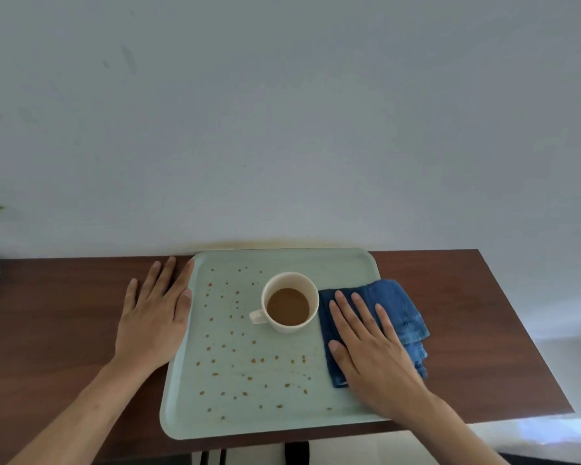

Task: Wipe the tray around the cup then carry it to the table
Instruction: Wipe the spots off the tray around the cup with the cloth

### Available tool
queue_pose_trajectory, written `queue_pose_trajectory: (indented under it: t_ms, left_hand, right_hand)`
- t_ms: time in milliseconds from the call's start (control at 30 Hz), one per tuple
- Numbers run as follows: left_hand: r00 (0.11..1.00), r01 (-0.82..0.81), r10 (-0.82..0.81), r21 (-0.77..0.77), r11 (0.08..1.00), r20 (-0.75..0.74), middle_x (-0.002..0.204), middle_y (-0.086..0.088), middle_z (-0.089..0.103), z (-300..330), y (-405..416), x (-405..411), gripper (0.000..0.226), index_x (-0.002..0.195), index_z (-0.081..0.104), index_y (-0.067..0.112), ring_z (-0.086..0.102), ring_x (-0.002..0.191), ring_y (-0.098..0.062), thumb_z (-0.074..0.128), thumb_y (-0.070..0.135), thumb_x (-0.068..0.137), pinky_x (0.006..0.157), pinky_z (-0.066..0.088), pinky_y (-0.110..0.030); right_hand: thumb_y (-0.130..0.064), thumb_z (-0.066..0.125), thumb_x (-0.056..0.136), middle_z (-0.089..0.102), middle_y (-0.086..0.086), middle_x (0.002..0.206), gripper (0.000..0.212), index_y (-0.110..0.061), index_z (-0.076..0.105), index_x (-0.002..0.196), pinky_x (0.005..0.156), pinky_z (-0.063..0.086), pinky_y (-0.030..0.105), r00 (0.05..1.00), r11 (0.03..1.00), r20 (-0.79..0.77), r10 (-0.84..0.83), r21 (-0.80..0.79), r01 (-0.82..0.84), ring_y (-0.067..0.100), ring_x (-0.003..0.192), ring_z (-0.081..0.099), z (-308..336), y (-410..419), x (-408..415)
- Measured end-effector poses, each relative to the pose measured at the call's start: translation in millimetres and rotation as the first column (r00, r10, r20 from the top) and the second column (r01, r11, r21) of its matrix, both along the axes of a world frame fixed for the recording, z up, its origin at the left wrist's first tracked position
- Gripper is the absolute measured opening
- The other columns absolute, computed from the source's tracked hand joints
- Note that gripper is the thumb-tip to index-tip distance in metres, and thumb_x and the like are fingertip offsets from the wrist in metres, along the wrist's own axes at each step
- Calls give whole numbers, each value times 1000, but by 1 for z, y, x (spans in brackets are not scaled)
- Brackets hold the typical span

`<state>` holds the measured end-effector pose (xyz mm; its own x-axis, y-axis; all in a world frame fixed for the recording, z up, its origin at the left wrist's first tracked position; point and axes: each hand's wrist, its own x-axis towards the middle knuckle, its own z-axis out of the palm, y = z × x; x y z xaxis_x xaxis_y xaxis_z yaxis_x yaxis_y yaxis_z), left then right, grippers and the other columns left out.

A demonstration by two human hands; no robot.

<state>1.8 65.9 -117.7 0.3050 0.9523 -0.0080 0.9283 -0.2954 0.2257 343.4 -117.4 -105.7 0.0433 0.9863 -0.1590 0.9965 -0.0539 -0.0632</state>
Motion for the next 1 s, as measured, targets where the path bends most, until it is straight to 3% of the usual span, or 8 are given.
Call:
queue_pose_trajectory:
  t_ms: [100,200,233,333,400,567,733,1000]
  left_hand:
    - [1000,3,-3,0,1000,2,175,7,6,-2,1,-1,61,163,1,43,-3,161,-13,0,49,103,130,3,-50]
    - [1000,4,-4,-10,1000,14,175,7,7,-2,2,-1,61,163,2,45,-3,161,-12,0,50,103,130,2,-50]
    - [1000,4,-4,-12,1000,16,175,7,7,-3,2,-1,60,163,2,45,-3,161,-12,0,50,103,130,2,-50]
    - [1000,6,-6,-16,1000,17,175,7,5,-3,2,-1,60,163,1,47,-5,161,-12,0,50,103,130,0,-49]
    - [1000,7,-7,-17,1000,20,175,8,5,-3,2,-2,60,163,1,48,-5,161,-12,-1,51,103,130,0,-49]
    - [1000,13,-13,-3,1000,17,175,7,7,-4,2,-1,59,163,0,47,-2,161,-13,0,50,103,130,2,-49]
    - [1000,16,-16,18,1000,7,175,4,11,-3,1,-1,60,164,2,43,2,162,-15,2,48,104,130,5,-51]
    - [1000,11,-11,23,1000,6,175,4,13,-1,1,0,61,164,4,43,3,162,-15,1,48,103,130,5,-51]
  right_hand:
    - [-54,10,110,-12,-11,174,64,-27,-7,166,126,-8,44,999,1000,-50,-19,-11,18,12,158,-21,3,-28,-15]
    - [-57,3,106,-28,-17,169,65,-33,-22,161,125,-14,43,994,997,-97,-46,-61,41,11,155,-30,6,-49,-27]
    - [-56,6,106,-22,-16,171,66,-33,-16,163,125,-10,43,995,996,-88,-51,-73,45,14,158,-23,8,-54,-31]
    - [-49,34,103,32,-3,168,64,-21,39,160,117,20,45,998,997,-7,-66,-37,66,26,154,33,22,-68,-41]
    - [-49,40,100,44,-2,162,63,-19,51,154,112,27,45,997,997,29,-71,12,71,25,147,45,21,-73,-43]
    - [-54,39,104,36,-2,167,65,-20,42,159,116,21,51,996,998,61,-59,37,57,25,152,36,15,-64,-40]
    - [-64,21,109,10,-5,175,70,-24,15,167,125,2,59,997,997,31,-67,34,66,21,162,5,7,-36,-25]
    - [-66,11,108,5,3,176,69,-30,11,168,126,-2,65,994,994,53,-96,58,93,26,162,-7,0,26,-2]
